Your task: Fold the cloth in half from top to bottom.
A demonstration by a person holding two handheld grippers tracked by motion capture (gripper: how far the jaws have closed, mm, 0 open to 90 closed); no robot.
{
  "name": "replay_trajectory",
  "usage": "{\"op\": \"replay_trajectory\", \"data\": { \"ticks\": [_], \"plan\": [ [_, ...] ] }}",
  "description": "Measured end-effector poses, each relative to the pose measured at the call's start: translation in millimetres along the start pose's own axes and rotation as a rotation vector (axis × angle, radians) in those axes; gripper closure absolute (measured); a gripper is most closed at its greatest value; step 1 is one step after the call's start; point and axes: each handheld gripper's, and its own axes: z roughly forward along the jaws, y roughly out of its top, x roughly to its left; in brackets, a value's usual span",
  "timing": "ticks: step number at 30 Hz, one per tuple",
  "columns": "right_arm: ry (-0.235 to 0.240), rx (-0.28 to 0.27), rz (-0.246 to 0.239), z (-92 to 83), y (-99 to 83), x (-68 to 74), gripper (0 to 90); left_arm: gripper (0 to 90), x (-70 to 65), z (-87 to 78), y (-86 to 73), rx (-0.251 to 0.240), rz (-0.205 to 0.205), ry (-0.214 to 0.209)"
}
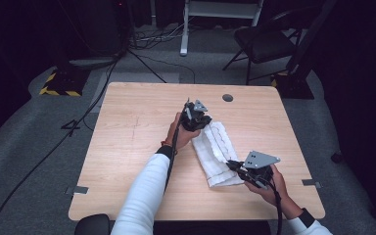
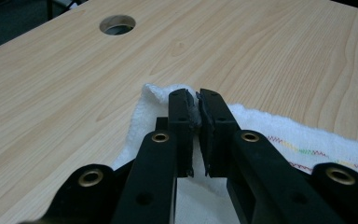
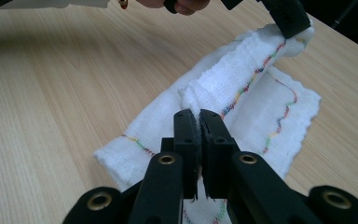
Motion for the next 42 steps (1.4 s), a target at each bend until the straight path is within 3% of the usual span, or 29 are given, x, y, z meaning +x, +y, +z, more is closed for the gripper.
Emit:
{"op": "replay_trajectory", "data": {
  "ticks": [17, 23, 29, 33, 38, 42],
  "plan": [
    [-0.029, 0.065, 0.052, -11.8, -25.2, -14.0, 85.8, 83.7, -19.2, 36.6, 11.0, 0.035, 0.032, -0.003],
    [-0.038, 0.116, 0.023, -7.7, -27.6, -12.3, 81.9, 83.3, -21.0, 45.8, 10.3, 0.054, 0.032, 0.024],
    [-0.079, 0.147, 0.025, -4.6, -31.8, -16.1, 72.8, 64.0, -20.4, 40.0, 10.3, 0.050, 0.008, 0.033],
    [-0.087, 0.159, 0.044, -3.2, -32.6, -19.3, 65.2, 50.0, -19.2, 28.3, 9.4, 0.051, -0.007, 0.078],
    [-0.106, 0.161, 0.064, -3.5, -33.1, -24.0, 56.5, 37.8, -21.9, 11.6, 8.9, 0.034, 0.012, 0.126],
    [-0.122, 0.149, 0.081, -6.6, -34.1, -28.5, 52.2, 32.4, -27.9, -5.6, 8.7, 0.021, 0.035, 0.126]
  ]
}}
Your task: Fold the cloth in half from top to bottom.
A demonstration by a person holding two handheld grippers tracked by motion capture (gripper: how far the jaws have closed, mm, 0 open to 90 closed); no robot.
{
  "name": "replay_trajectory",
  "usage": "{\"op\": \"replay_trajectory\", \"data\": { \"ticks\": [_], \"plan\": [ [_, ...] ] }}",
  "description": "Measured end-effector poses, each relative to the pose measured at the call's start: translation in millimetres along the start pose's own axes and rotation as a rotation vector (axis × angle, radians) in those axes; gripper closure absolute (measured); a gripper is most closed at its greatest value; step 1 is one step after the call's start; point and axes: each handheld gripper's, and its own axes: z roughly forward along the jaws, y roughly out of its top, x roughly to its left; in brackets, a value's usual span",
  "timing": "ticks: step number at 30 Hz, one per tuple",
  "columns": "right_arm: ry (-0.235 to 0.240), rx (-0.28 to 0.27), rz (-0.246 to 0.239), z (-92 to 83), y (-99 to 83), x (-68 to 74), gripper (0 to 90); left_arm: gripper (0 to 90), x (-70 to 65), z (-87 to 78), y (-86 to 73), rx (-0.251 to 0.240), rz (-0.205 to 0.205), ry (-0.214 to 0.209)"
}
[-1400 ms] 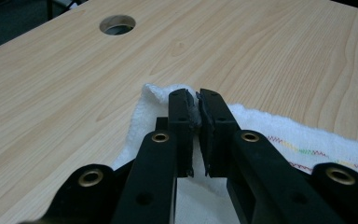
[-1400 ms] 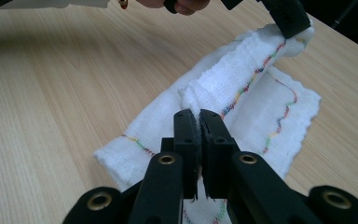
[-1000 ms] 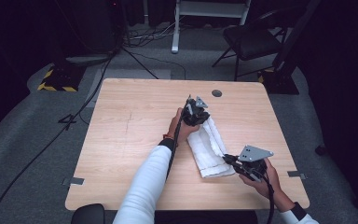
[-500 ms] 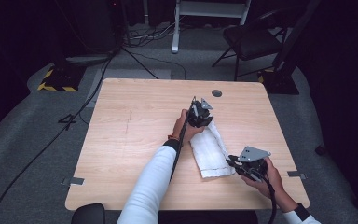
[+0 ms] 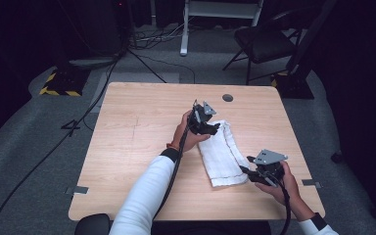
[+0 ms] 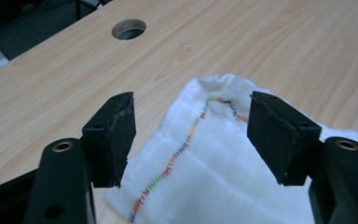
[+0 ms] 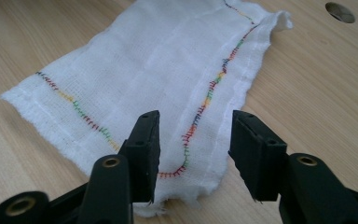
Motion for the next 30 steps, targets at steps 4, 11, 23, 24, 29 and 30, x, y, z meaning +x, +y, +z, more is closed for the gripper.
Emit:
{"op": "replay_trajectory", "data": {
  "ticks": [4, 11, 23, 24, 29, 30],
  "plan": [
    [0.003, -0.005, 0.000, -2.3, -3.7, -5.8, 50.4, 29.9, -8.5, -15.6, -12.2, 0.001, 0.026, -0.032],
    [0.000, 0.033, 0.021, -2.3, -12.0, -15.1, 47.4, 25.9, -33.8, -26.8, -39.7, 0.045, 0.066, -0.125],
    [0.033, 0.126, -0.022, 10.0, -24.2, -16.7, 41.5, 23.9, -82.8, -37.0, -71.6, 0.129, 0.161, -0.266],
    [0.035, 0.126, -0.026, 10.7, -24.9, -16.0, 40.5, 24.0, -86.5, -37.2, -73.9, 0.141, 0.173, -0.273],
    [0.052, 0.122, -0.021, 14.5, -27.7, -14.3, 38.7, 24.6, -95.4, -39.3, -82.5, 0.165, 0.221, -0.251],
    [0.052, 0.121, -0.022, 14.9, -27.9, -13.4, 38.9, 24.7, -94.3, -39.0, -84.6, 0.170, 0.213, -0.257]
  ]
}}
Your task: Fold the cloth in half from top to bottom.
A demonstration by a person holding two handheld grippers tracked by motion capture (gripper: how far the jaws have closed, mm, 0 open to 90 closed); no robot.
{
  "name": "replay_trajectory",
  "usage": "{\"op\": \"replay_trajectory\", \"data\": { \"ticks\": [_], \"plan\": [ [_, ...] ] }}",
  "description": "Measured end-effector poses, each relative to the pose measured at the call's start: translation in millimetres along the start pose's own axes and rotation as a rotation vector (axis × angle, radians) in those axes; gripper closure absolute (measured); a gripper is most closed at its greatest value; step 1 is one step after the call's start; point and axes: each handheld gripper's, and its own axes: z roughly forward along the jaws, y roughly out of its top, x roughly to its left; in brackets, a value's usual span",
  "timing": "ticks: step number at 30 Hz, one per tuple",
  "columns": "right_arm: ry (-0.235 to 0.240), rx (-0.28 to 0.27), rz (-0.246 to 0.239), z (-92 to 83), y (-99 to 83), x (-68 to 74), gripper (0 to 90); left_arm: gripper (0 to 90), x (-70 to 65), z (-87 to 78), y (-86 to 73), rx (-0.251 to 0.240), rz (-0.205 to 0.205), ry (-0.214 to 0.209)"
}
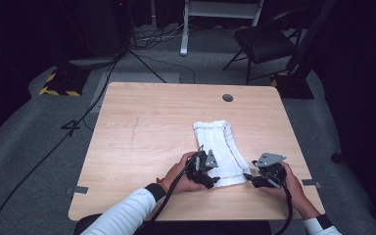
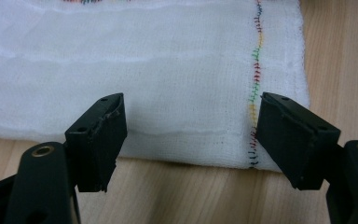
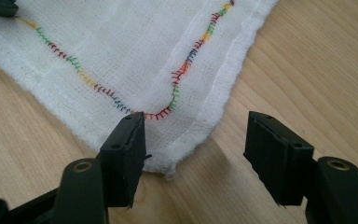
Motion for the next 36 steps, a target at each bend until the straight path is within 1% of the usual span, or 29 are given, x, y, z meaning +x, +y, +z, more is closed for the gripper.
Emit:
{"op": "replay_trajectory", "data": {
  "ticks": [1, 5, 8, 10, 13, 15, 18, 19, 24, 26, 28, 30, 31, 32, 33, 34, 36],
  "plan": [
    [0.003, -0.001, -0.008, 0.0, 0.1, 0.8, 38.9, 24.8, 0.2, 0.2, -1.5, 0.004, -0.004, -0.002],
    [0.009, -0.001, -0.026, 0.6, 1.0, 5.1, 39.3, 25.0, -0.4, -2.4, -9.0, -0.012, -0.018, 0.000],
    [0.003, 0.000, -0.058, 0.2, 2.2, 9.9, 39.8, 25.7, -1.0, -5.0, -15.3, -0.023, -0.052, -0.001],
    [0.007, -0.006, -0.063, -0.4, 1.8, 14.8, 40.7, 25.7, -2.4, -7.7, -18.8, -0.025, -0.055, 0.002],
    [0.028, -0.014, -0.060, -2.1, 0.5, 22.9, 40.7, 25.7, -5.2, -12.9, -27.0, -0.033, -0.085, 0.002],
    [0.037, -0.017, -0.070, -3.1, 0.6, 28.3, 40.7, 25.7, -6.9, -16.8, -33.2, -0.041, -0.107, -0.003],
    [0.063, -0.021, -0.071, -3.9, 0.7, 35.1, 40.4, 25.6, -10.0, -22.8, -39.4, -0.040, -0.103, 0.004],
    [0.072, -0.025, -0.071, -3.9, 0.8, 37.1, 40.2, 25.7, -11.3, -24.9, -41.4, -0.035, -0.113, 0.005],
    [0.119, -0.027, -0.071, -5.4, 0.6, 46.1, 38.4, 25.7, -18.8, -34.8, -51.7, -0.033, -0.130, 0.013],
    [0.135, -0.028, -0.073, -6.7, 0.1, 48.7, 37.3, 25.6, -21.1, -37.9, -53.7, -0.031, -0.122, 0.018],
    [0.147, -0.030, -0.079, -9.1, 0.4, 50.2, 36.6, 25.0, -22.9, -43.7, -54.7, -0.009, -0.098, 0.029],
    [0.159, -0.053, -0.070, -14.3, 1.4, 49.1, 36.3, 23.5, -22.0, -48.6, -55.3, -0.015, -0.098, 0.008],
    [0.165, -0.062, -0.066, -16.3, 2.0, 48.0, 36.3, 22.7, -20.9, -52.3, -55.2, -0.026, -0.096, 0.007],
    [0.170, -0.083, -0.055, -19.4, 3.6, 45.4, 36.3, 22.6, -19.3, -54.8, -54.3, -0.038, -0.093, 0.016],
    [0.169, -0.095, -0.044, -21.3, 5.6, 42.6, 36.3, 22.1, -17.6, -56.8, -53.3, -0.048, -0.099, 0.018],
    [0.165, -0.104, -0.038, -22.3, 7.3, 40.3, 36.3, 21.7, -13.1, -60.1, -51.1, -0.059, -0.105, 0.016],
    [0.146, -0.122, -0.035, -23.8, 12.6, 33.7, 36.5, 21.7, -5.7, -62.7, -46.5, -0.068, -0.113, 0.038]
  ]
}}
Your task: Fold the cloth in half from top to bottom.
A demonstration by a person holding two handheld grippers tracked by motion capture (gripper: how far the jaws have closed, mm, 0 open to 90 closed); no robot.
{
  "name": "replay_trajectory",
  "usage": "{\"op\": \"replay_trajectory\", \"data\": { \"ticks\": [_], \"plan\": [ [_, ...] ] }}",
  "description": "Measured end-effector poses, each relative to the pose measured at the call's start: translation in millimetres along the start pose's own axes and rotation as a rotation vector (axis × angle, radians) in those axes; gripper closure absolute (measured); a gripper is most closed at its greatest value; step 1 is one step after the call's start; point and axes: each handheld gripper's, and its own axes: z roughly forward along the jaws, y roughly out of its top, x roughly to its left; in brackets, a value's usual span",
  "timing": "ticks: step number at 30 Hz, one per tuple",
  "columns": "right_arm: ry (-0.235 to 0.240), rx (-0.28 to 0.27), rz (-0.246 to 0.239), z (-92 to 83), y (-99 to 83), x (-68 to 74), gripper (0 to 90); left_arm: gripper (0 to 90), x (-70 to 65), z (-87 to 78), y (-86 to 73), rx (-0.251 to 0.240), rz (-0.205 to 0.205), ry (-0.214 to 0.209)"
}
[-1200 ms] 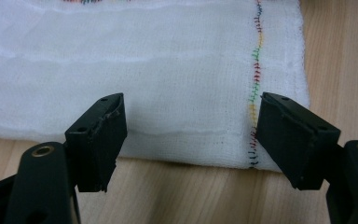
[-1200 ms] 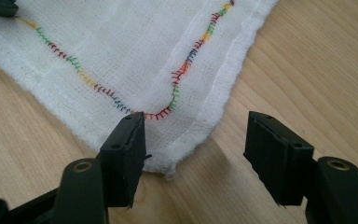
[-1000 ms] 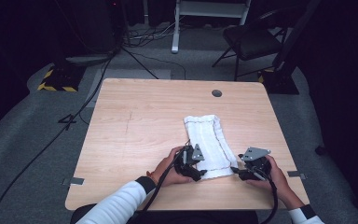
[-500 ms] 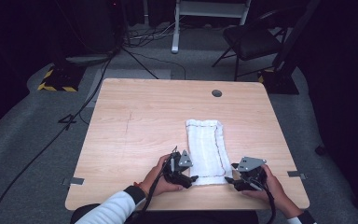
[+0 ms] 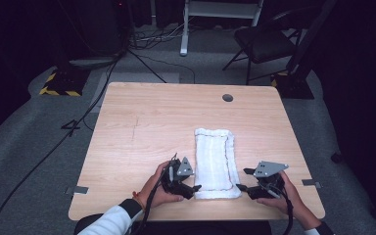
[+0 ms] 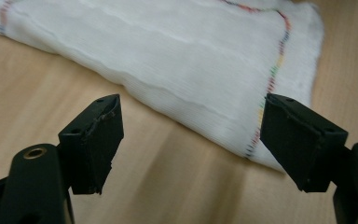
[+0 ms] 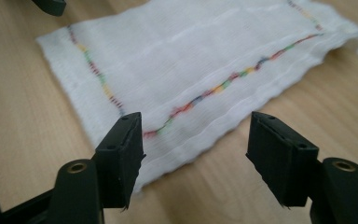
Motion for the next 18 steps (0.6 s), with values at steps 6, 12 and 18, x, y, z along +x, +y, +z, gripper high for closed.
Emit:
{"op": "replay_trajectory", "data": {
  "ticks": [6, 12, 18],
  "plan": [
    [-0.072, -0.029, 0.023, 8.4, 20.3, -33.1, 37.8, 20.7, 35.0, 6.4, 24.5, -0.030, -0.033, 0.049],
    [-0.121, -0.029, 0.078, 35.4, 48.0, -73.9, 38.7, 20.6, 70.0, 28.9, 52.7, -0.036, -0.081, 0.075],
    [-0.157, 0.004, 0.127, 71.5, 63.2, -106.5, 38.5, 20.7, 100.9, 59.3, 69.4, -0.013, -0.145, 0.131]
  ]
}}
